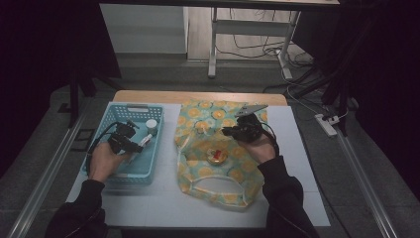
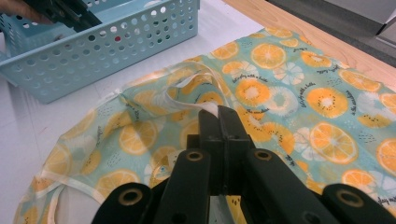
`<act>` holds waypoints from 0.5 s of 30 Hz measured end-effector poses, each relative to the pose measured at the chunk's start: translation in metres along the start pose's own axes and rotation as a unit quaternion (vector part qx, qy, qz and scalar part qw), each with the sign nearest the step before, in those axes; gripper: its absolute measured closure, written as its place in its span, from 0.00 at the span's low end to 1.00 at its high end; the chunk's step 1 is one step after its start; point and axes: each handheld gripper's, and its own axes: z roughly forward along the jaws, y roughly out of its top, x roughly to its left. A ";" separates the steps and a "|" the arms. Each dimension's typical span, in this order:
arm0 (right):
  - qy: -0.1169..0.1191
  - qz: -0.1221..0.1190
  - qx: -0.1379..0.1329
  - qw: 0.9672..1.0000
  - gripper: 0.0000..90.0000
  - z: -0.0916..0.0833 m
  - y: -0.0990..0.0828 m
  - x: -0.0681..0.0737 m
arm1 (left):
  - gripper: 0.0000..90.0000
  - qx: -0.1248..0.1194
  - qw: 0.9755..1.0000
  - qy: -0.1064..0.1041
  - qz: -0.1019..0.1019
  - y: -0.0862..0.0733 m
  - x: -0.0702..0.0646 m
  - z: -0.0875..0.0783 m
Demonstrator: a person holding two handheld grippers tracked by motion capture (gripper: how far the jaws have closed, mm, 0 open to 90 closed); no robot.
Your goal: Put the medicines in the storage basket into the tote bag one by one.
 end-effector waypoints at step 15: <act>-0.001 -0.001 -0.005 1.000 1.00 -0.001 0.001 0.001 | 0.81 -0.054 0.998 -0.024 0.010 0.001 -0.006 -0.029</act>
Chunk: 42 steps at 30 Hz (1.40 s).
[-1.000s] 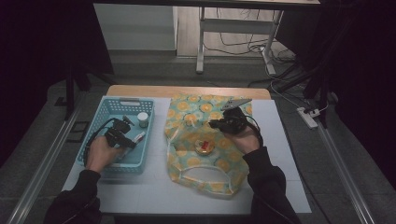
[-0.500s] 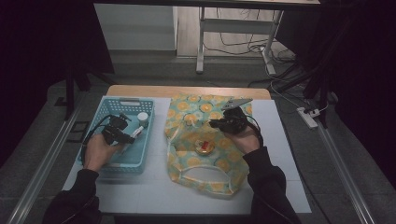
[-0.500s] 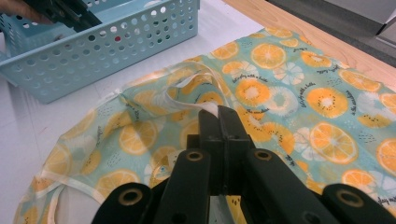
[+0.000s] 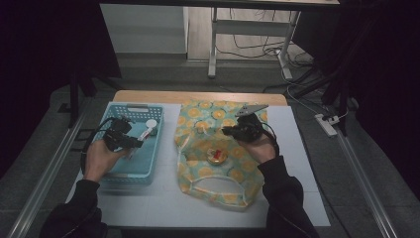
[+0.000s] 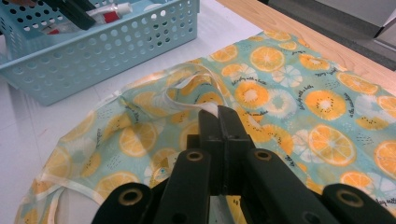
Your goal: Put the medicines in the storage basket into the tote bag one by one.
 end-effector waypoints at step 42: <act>-0.001 0.000 -0.007 1.000 1.00 -0.002 0.001 0.000 | 0.81 -0.033 0.984 -0.115 0.136 0.042 -0.118 0.003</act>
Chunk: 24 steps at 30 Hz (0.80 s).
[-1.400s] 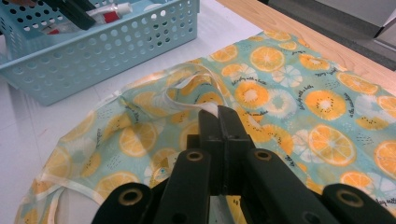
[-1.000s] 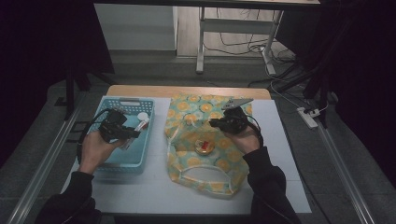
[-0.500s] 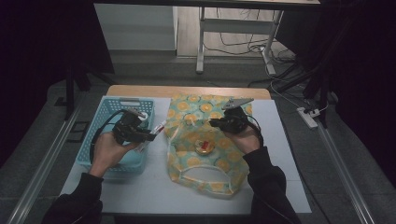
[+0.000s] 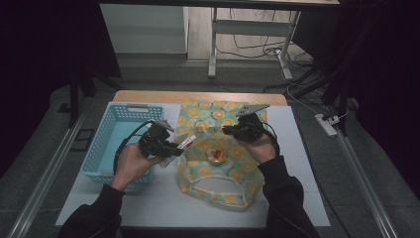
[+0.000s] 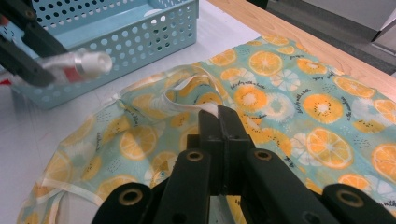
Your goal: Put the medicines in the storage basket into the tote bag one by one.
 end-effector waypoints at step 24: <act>-0.003 0.000 -0.004 1.000 1.00 -0.001 0.001 0.001 | 0.81 0.019 0.999 -0.022 0.021 0.033 -0.019 0.063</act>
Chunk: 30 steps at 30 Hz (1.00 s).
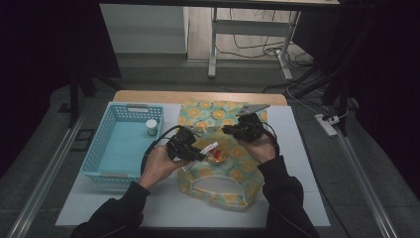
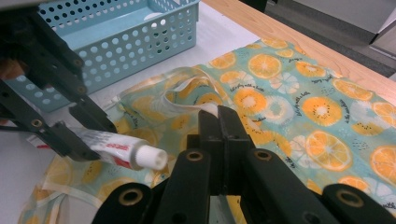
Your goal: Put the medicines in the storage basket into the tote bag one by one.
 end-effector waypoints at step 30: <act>-0.002 0.000 0.000 1.000 1.00 0.003 0.000 0.001 | 0.81 0.012 0.997 0.056 -0.043 0.014 0.033 0.042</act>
